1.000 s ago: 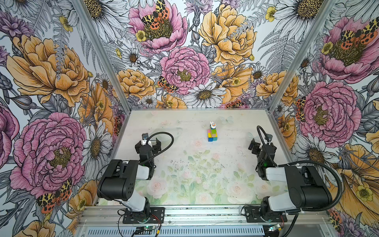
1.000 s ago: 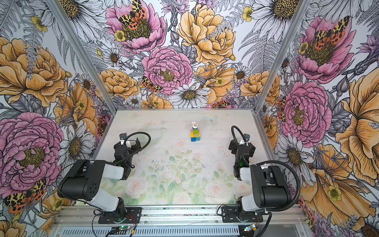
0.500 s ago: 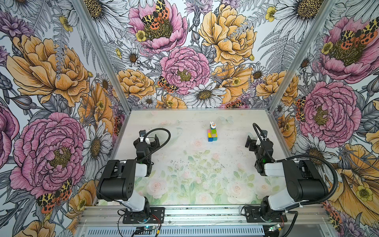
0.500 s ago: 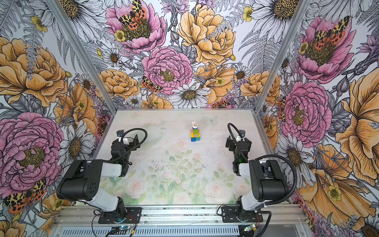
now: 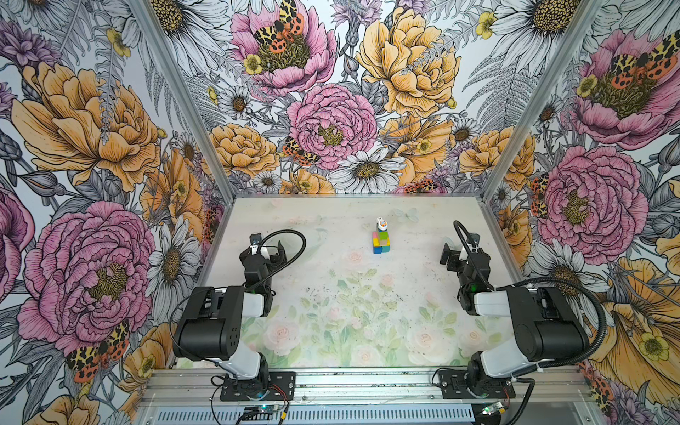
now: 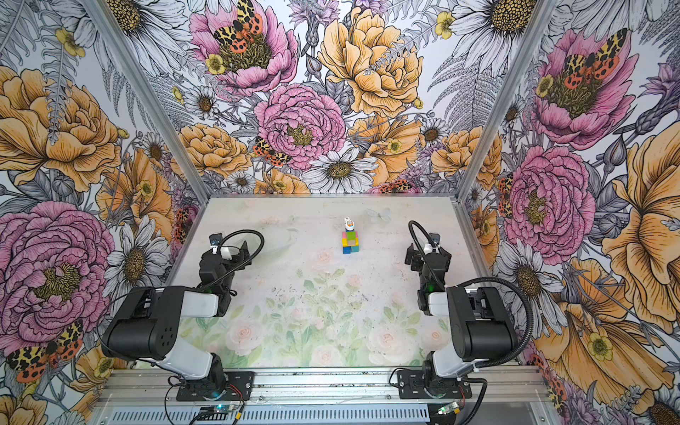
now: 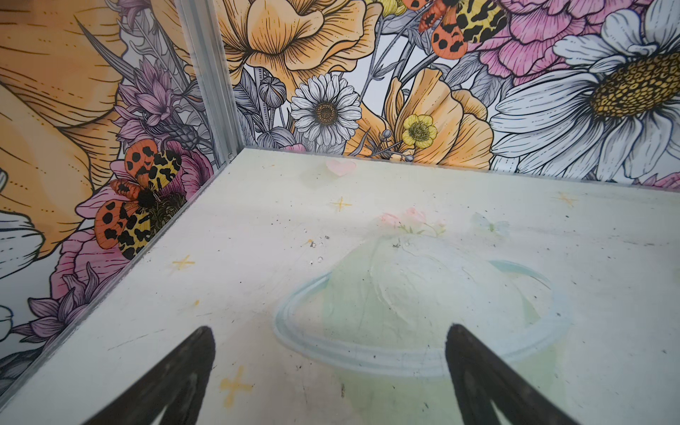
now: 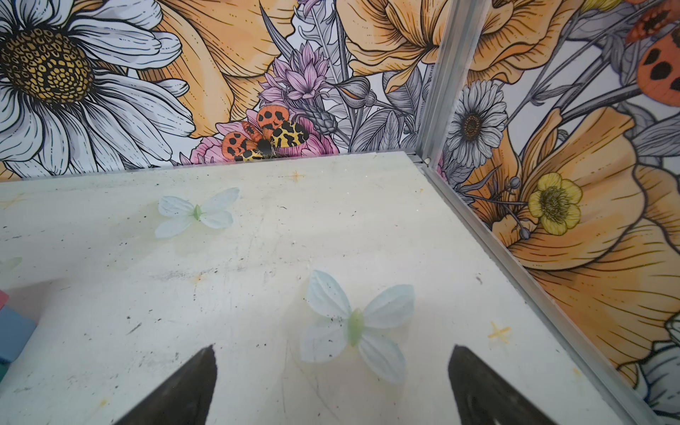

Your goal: Build the wood block tower

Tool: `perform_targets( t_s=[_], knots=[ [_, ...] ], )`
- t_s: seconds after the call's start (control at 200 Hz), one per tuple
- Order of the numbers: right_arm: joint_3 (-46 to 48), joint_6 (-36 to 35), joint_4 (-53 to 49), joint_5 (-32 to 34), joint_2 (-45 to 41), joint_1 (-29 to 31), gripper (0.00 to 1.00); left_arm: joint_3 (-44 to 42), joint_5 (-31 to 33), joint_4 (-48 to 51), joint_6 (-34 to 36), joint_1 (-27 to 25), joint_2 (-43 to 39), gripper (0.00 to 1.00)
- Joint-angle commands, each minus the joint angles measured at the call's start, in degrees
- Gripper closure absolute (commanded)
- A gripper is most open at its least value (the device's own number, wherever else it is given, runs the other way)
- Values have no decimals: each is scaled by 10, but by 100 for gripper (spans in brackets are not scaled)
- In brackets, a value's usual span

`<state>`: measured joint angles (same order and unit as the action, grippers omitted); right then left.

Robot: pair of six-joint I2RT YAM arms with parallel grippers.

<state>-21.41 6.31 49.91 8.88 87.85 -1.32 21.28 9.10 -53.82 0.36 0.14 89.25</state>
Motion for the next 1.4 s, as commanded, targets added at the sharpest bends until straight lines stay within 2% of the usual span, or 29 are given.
perform_targets(
  t_s=[0.0,1.396],
  knots=[
    [-7,-7,3,-5,1,3,0,3,-11,-4,-6,0,-4,1],
    [-8,-9,1,1,2,7,0,4,-1,-3,-3,-5,-3,1]
  ],
)
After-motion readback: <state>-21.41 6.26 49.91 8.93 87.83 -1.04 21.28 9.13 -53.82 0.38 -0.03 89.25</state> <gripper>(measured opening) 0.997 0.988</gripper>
